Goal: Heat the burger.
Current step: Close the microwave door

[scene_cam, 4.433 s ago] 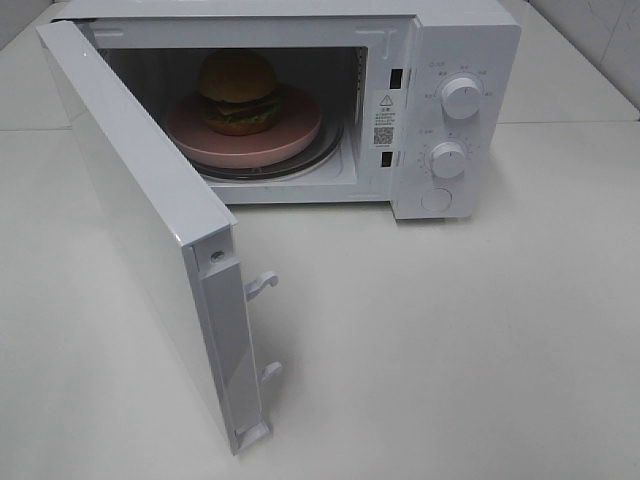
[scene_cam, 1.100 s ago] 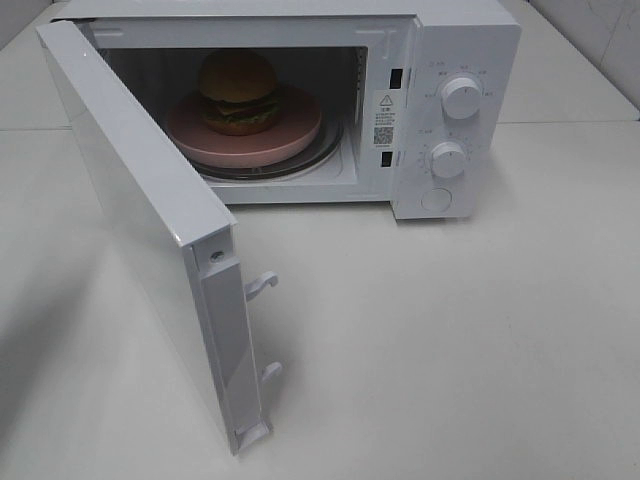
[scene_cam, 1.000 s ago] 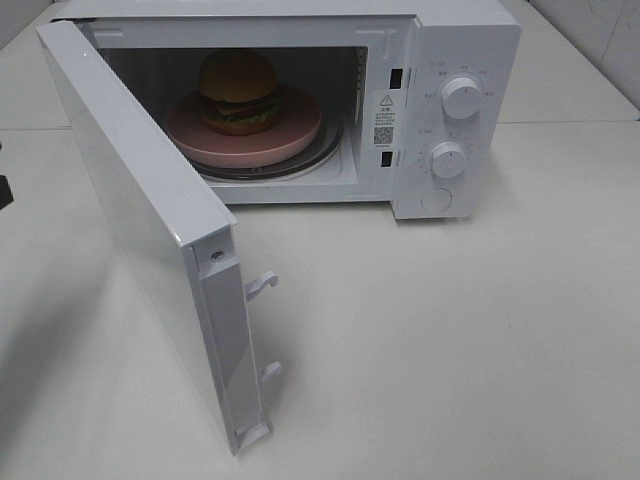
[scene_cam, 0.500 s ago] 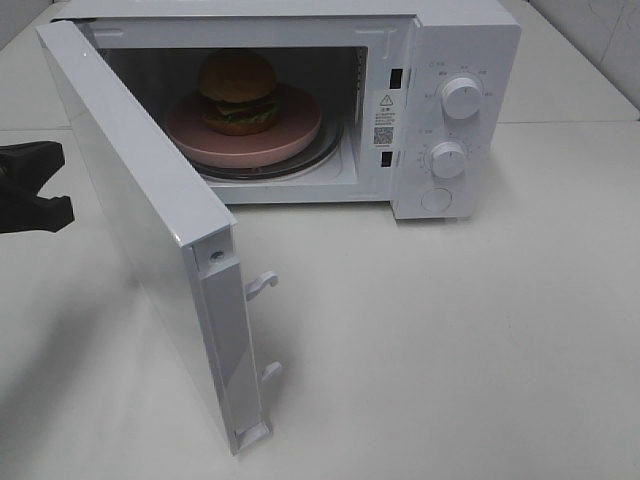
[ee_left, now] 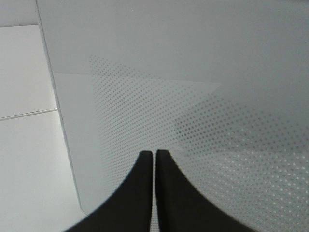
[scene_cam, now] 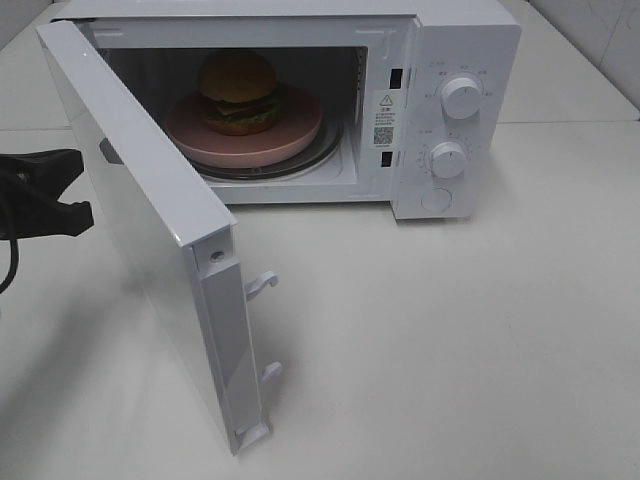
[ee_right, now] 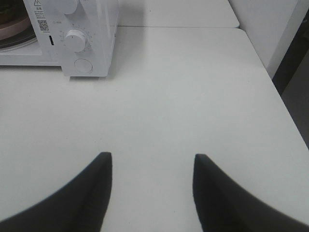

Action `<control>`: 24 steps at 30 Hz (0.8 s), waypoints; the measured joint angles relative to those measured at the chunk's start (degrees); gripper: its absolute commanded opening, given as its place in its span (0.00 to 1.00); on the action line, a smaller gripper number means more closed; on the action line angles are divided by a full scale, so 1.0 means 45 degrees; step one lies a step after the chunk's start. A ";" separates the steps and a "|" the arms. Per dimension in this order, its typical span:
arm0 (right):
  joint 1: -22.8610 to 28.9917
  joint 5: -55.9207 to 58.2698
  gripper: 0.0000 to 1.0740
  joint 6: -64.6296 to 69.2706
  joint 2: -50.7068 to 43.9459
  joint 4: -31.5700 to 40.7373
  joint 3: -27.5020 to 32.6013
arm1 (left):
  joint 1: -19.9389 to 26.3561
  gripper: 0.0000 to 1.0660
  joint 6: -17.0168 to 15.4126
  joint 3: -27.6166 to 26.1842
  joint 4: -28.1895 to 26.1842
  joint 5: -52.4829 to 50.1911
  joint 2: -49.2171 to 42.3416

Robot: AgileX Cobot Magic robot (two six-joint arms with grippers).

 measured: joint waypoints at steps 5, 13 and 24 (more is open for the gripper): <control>0.0000 0.0000 0.47 0.0000 0.0000 0.0000 0.0000 | 0.0000 0.00 -0.0013 0.0000 0.0000 -0.0025 0.0013; 0.0000 0.0000 0.47 0.0000 0.0000 0.0000 0.0000 | -0.0764 0.00 0.0089 -0.0471 -0.0789 0.0013 0.0369; 0.0000 0.0000 0.47 0.0000 0.0000 0.0000 0.0000 | -0.1044 0.00 0.0318 -0.0586 -0.1082 -0.0025 0.0446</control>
